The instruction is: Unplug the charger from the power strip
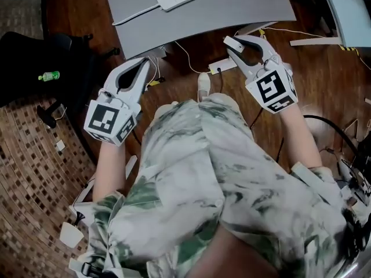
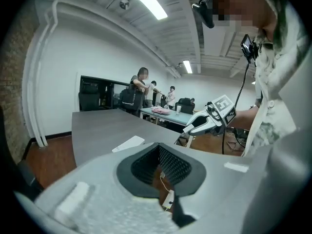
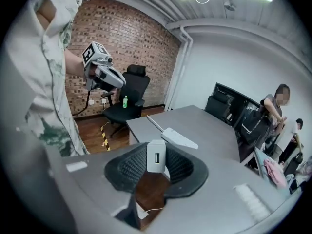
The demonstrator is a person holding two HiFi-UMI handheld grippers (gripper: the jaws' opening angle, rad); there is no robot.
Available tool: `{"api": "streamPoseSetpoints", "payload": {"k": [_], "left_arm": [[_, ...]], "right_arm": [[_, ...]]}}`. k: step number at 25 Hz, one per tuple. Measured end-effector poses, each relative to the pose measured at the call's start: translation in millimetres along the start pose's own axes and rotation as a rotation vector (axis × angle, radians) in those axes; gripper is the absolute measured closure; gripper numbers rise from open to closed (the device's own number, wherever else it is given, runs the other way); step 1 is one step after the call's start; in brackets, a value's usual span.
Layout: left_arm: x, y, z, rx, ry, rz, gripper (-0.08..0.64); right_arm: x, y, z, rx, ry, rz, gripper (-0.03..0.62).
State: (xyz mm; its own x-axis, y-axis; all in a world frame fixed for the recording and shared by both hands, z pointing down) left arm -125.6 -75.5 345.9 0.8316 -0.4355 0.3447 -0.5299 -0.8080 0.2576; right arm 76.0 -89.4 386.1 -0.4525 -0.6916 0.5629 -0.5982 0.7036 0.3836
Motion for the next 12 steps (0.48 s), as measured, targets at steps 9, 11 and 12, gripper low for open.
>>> {"api": "streamPoseSetpoints", "payload": {"k": [9, 11, 12], "left_arm": [[-91, -80, -42, -0.029, -0.107, -0.122, 0.557], [-106, -93, -60, -0.033, -0.102, -0.142, 0.557], [-112, -99, -68, -0.036, -0.097, -0.149, 0.557]], "right_arm": [[-86, 138, 38, 0.099, -0.014, -0.054, 0.488], [-105, 173, 40, 0.129, -0.014, -0.070, 0.488], [-115, 187, 40, 0.139, -0.012, -0.077, 0.488]]}}
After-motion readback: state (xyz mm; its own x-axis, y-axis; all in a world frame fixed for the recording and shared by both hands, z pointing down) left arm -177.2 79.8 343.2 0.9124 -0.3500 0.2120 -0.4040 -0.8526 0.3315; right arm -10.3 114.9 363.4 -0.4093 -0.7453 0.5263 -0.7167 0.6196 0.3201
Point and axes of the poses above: the fingertips, and each gripper's own axes: x forward along the fingers, y to its left, z out of its top, the point moved 1 cm from there along -x, backward along the fingers, and after that the axes turned 13 degrees about -z, right-handed, at the moved point
